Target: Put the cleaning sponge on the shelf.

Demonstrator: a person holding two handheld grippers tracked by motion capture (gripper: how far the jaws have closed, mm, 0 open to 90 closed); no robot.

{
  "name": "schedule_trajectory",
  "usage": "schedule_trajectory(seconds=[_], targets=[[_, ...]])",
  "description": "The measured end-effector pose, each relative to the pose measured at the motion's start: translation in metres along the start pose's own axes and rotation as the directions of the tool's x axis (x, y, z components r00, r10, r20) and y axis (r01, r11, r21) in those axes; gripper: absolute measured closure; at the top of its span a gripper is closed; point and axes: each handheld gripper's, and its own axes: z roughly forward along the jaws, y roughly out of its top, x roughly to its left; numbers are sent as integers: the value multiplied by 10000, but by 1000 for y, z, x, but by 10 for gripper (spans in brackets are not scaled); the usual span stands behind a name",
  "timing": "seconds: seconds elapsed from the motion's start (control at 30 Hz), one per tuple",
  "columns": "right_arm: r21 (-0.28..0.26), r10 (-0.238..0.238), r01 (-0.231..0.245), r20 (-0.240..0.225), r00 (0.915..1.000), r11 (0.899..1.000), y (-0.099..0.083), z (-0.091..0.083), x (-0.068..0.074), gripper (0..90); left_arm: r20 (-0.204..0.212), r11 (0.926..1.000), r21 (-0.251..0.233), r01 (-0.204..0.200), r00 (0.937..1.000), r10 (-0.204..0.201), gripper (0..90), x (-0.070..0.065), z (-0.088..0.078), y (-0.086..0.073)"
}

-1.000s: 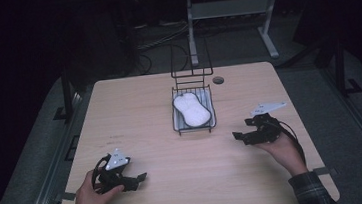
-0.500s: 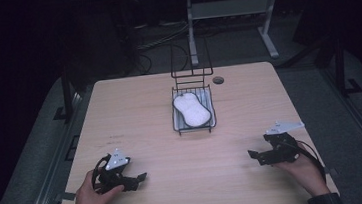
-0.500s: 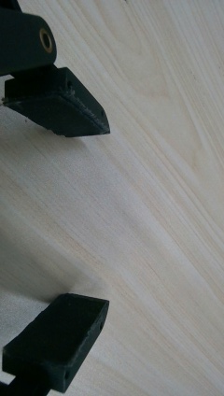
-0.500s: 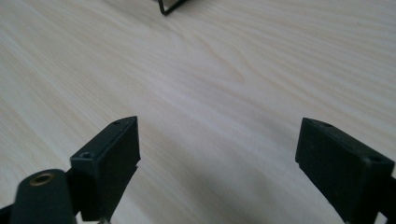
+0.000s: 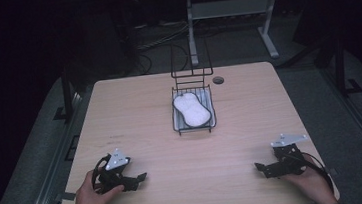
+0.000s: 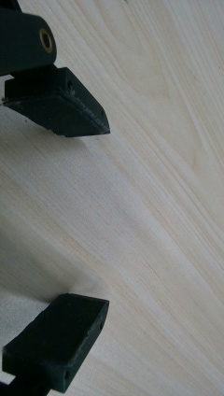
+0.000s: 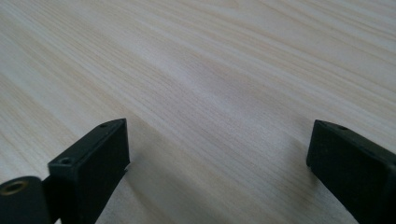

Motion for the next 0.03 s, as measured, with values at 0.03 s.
schedule_trajectory(seconds=[0.03], targets=[[-9,-37,37,49,10000,10000,0,0,1,49,0,10000,1,1,10000,-1,128,0,0,0]])
